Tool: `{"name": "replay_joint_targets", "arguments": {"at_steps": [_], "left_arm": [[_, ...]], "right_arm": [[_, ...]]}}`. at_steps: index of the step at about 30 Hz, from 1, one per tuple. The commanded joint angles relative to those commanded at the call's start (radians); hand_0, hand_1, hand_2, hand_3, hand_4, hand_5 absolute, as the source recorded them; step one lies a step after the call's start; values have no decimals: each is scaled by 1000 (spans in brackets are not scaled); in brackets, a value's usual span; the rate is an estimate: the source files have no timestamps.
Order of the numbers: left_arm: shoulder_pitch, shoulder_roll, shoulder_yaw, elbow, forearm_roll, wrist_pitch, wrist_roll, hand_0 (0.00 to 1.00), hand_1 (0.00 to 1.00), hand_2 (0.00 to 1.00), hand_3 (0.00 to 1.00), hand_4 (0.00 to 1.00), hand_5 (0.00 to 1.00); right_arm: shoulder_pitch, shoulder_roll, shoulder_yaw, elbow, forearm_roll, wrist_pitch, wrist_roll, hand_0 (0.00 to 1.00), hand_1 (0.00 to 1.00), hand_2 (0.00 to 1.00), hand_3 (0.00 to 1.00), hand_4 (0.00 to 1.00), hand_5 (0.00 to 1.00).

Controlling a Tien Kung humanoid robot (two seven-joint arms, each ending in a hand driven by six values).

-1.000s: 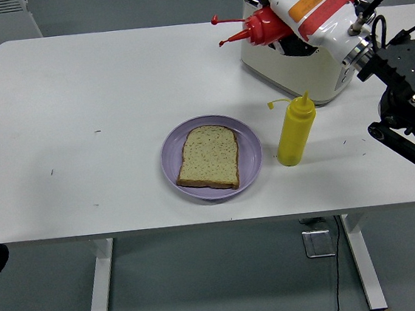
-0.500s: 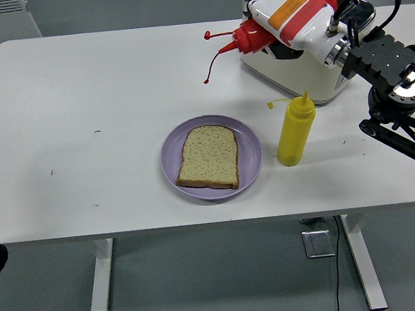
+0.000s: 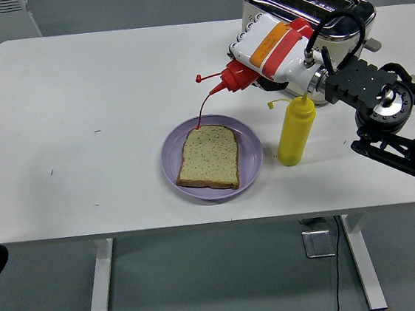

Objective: Pick up the cup,pour liquid into bread,place the cup on the desk

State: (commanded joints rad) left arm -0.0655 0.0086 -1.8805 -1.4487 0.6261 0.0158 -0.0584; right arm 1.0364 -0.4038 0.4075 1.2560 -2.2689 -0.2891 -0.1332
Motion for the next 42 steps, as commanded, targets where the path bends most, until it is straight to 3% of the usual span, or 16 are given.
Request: {"name": "replay_joint_targets", "arguments": {"at_steps": [4,6,14,22,30,36,42], "left_arm": [[2,1,0,0,0,1,0,845,863,885,788,661,998],[2,1,1,0,0,1,-1,845,863,885,788,661,998],[2,0,6,1,0,0,-1,841,862,886,788,661,998],[8,2,5,1,-3,4,-2,837,861,883,788,657,998],[5,1,6,1,-4,3,-2,836,859,882,788,658,998],[4,0,5,1,-4,5,-2,836,859,882,789,660,998],[4,0,6,1,-3,6,-1,836,859,881,789,661,998]], "right_arm": [[-6,1,113,-11,0,-3,-9,2,60,212,248,686,3],[-1,5,123,-12,0,-5,-10,2,60,212,248,686,3],[41,36,-68,-28,0,4,-9,2,61,213,250,679,2],[42,30,-9,-24,0,-6,1,2,58,211,251,671,2],[-65,42,189,10,33,-39,33,2,59,209,250,675,2],[-172,52,355,42,238,-82,84,2,48,202,250,672,2],[-259,61,510,88,492,-60,172,2,45,195,246,671,2]]}}
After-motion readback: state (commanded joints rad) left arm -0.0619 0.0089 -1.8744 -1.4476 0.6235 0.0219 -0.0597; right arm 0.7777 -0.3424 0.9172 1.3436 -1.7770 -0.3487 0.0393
